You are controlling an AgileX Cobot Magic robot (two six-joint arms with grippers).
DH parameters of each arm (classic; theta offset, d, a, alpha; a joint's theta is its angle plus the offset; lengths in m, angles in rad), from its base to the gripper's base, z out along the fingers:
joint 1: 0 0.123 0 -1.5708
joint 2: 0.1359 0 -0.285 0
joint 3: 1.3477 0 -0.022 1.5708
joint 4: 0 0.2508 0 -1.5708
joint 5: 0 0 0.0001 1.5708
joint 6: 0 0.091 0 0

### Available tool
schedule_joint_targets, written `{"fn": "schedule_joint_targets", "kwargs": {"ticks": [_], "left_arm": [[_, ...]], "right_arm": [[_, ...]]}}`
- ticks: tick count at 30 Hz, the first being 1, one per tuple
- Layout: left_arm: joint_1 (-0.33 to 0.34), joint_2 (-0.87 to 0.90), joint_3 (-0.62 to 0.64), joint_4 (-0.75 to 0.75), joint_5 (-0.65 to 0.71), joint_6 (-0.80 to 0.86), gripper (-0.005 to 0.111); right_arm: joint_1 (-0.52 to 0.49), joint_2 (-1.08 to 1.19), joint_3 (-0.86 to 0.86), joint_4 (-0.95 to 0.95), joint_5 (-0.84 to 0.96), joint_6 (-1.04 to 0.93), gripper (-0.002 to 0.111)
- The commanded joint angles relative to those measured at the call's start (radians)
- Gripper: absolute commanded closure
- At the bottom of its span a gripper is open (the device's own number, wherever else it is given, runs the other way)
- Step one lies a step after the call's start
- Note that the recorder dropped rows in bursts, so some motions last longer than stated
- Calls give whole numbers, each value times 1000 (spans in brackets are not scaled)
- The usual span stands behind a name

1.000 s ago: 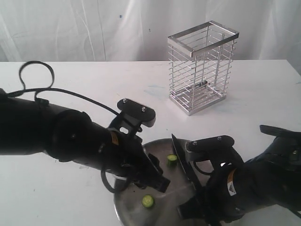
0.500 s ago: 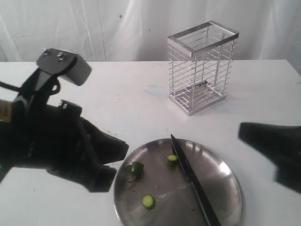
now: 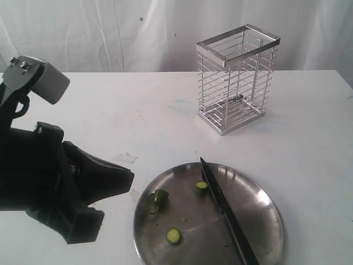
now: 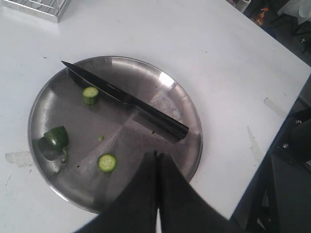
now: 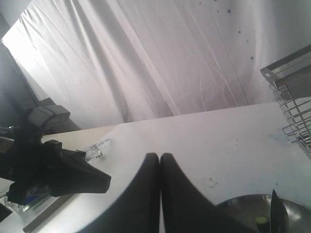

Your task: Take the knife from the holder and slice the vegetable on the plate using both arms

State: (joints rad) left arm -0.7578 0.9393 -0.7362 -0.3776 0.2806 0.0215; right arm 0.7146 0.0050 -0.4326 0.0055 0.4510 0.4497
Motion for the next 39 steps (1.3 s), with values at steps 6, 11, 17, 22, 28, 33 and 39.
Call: {"fn": "schedule_joint_targets", "kwargs": {"ticks": [6,11,17,22,28,33,39], "left_arm": [[-1,-8,6,-18,1,3,107],[-1,-8,6,-18,1,3,107],[-1,-8,6,-18,3,6,107],[-1,-8,6,-18,3,5,107],[-1,-8,6,-18,3,5,107],[-1,-8,6,-18,3,5,107],[-1,-8,6,-18,1,5,107]], "right_arm": [[-5,-5,4,-6,20,-15,108],[-5,-5,13,-6,126,-194,108],[-9,-5,158,10,-46,-406,108],[-9,-5,267,28,-149,-429,108],[-9,-5,366,28,-157,-429,108],[-9,-5,433,28,-161,-429,108],[-9,-5,433,32,-127,-409,108]]}}
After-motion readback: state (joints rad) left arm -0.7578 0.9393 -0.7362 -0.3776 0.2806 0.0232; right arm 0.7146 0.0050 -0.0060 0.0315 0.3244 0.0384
